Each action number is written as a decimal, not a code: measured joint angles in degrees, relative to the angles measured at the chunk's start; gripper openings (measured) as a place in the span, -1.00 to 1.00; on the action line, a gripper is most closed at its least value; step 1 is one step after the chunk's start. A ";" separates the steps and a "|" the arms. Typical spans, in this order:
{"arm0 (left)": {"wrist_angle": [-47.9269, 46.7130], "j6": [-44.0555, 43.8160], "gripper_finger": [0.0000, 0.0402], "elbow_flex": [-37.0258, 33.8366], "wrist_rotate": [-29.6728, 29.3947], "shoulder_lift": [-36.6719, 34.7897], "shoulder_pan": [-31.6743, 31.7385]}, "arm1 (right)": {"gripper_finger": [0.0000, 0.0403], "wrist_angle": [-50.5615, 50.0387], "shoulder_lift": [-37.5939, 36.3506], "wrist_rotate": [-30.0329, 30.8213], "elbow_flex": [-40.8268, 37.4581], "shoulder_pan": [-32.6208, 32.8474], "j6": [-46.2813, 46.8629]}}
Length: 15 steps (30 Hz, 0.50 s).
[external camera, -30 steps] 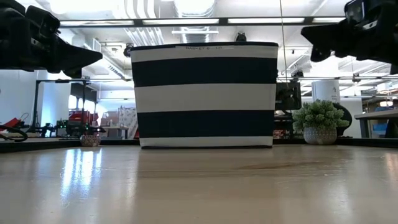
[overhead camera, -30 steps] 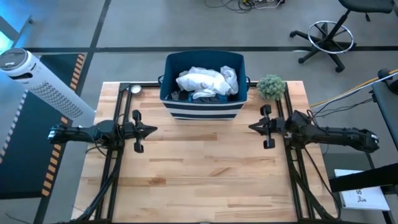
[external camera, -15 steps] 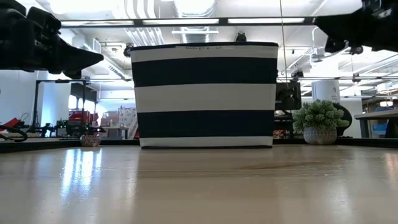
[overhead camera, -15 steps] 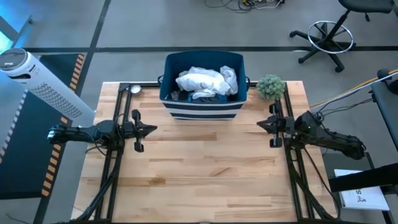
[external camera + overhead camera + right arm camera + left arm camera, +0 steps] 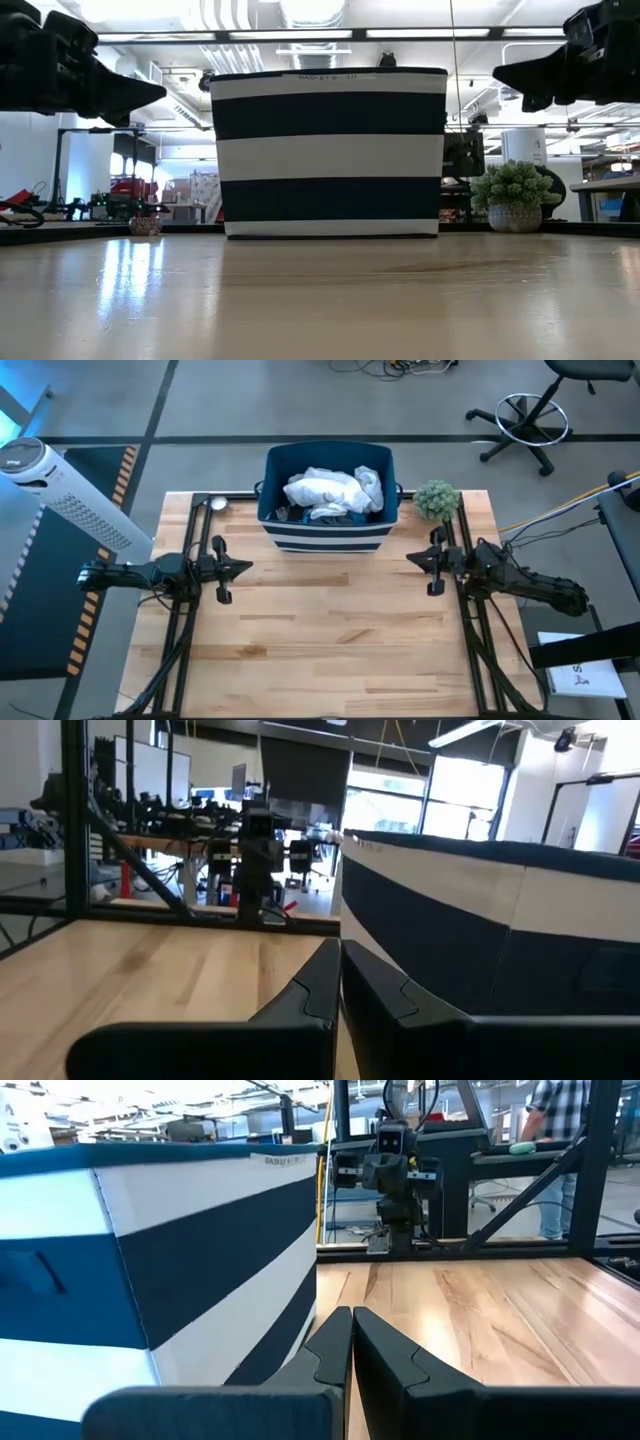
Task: Sort clothes
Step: Return to Home Position
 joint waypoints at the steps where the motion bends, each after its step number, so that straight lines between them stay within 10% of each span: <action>1: 0.00 -0.04 -1.00 0.00 0.00 0.08 -0.01 | -1.00 0.04 -0.19 0.00 0.00 0.00 -0.02; 15: 0.85 -0.11 -0.99 -0.09 0.01 0.33 -0.01 | -1.00 -7.48 0.27 0.04 -0.04 0.00 0.18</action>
